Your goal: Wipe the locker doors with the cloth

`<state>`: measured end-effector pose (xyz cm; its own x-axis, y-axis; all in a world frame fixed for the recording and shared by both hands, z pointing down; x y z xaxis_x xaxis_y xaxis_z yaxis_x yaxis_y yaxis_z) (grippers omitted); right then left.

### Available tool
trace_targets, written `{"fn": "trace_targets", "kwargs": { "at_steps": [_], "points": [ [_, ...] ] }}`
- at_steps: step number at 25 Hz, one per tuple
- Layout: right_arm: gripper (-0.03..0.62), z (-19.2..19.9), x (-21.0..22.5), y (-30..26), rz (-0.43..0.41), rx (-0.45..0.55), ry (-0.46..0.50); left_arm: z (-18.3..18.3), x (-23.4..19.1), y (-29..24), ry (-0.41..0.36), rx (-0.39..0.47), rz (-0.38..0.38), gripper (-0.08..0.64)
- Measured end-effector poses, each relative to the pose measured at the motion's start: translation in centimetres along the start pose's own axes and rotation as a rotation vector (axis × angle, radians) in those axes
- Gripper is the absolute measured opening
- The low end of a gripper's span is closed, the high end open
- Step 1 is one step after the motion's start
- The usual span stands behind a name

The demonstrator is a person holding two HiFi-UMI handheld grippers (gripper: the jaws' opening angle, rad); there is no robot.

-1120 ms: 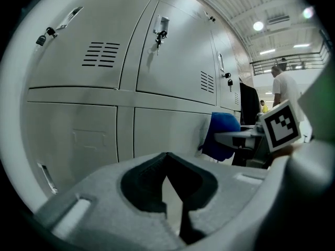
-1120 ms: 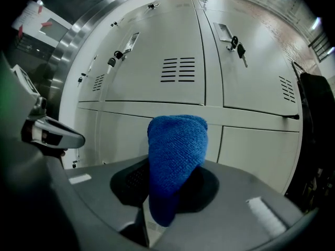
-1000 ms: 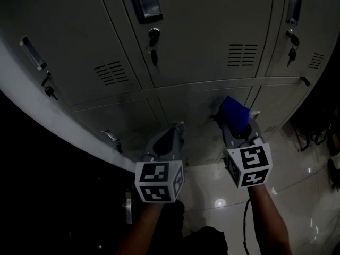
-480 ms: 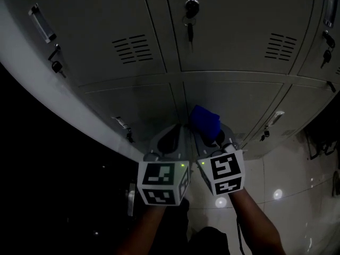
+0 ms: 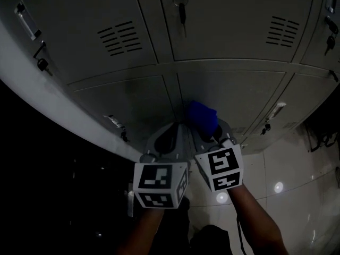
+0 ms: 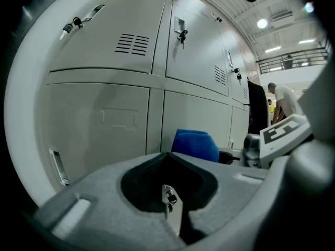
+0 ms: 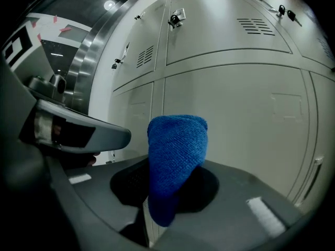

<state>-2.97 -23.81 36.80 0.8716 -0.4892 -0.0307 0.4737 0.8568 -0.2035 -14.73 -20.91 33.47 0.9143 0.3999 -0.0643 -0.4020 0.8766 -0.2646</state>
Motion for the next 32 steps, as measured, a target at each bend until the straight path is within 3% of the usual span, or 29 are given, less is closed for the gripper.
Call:
{"fn": "trace_targets", "kwargs": {
  "at_steps": [14,23,28,32],
  "points": [
    [0.083,2.1,8.4,5.4,0.190,-0.026,-0.006,0.5,3.7,-3.1,-0.023,-0.007,0.098,-0.005],
    [0.083,4.3,13.4,8.4,0.309,-0.050,-0.035,1.3,5.0,-4.0,-0.023,-0.021,0.109,-0.005],
    [0.083,4.5,13.4,8.7,0.292,-0.062,-0.034,1.6,5.0,-3.5,-0.035,-0.027,0.091,-0.005],
    [0.082,3.7,10.6,8.8,0.215,-0.051,-0.036,1.5,4.6,-2.1,-0.002,-0.017,0.037,-0.005]
  ]
}}
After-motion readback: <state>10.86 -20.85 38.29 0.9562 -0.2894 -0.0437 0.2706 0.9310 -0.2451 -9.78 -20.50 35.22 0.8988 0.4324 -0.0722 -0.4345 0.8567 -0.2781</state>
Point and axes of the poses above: the fingertips, and each gripper's own axes: y backward along the fingers, x to its right, z out of its underside, the point moved 9 cm from there along y, backward along the fingers, and after that the axes turned 1 degree about x, right-handed, at the moved point
